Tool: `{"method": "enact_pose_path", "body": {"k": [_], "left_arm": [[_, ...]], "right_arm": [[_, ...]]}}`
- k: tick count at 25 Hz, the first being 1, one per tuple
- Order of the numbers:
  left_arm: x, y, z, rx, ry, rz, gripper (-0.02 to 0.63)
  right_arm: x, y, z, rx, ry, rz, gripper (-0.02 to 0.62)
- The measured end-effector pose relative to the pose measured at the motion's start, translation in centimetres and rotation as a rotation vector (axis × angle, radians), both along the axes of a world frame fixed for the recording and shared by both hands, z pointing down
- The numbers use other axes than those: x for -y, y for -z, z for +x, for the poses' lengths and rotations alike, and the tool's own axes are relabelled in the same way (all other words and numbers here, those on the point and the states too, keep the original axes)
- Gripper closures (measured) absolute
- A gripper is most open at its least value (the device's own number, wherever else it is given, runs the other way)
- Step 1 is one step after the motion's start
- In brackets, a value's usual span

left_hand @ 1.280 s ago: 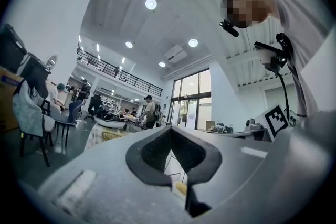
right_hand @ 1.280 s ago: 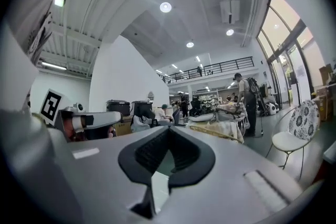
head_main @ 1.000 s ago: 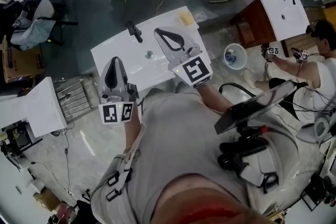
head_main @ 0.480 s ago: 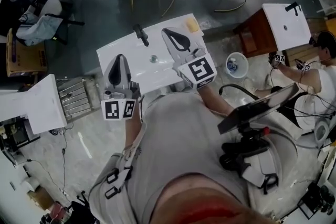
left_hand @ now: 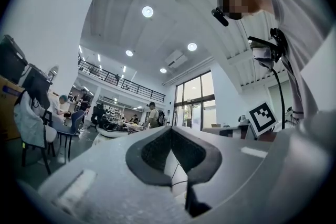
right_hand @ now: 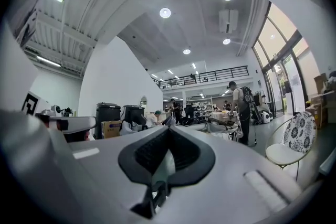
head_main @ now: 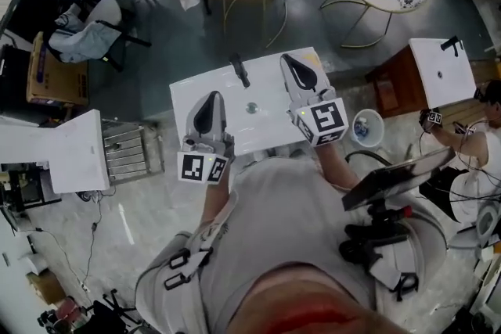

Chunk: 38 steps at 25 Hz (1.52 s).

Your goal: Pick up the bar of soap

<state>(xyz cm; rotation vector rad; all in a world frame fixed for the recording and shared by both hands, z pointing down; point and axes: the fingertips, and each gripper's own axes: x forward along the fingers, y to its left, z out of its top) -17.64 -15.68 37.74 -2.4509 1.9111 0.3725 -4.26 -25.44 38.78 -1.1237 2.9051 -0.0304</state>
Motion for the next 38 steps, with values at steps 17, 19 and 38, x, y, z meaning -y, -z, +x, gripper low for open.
{"method": "enact_pose_path", "body": {"k": [17,19,38], "left_arm": [[0.8,0.8,-2.0,0.004,-0.005,-0.004,0.607],[0.9,0.5,-2.0,0.003,-0.007,-0.008,0.607],[1.0,-0.3,-1.8,0.008,0.000,-0.038,0.607]], "right_arm": [[4.2,0.2,-0.2,-0.115,-0.131,-0.008,0.008],[4.4,-0.1,0.1,-0.118,-0.139,-0.021,0.008],[10.1,-5.6,5.6,-0.213,-0.302,-0.091,0.032]]}}
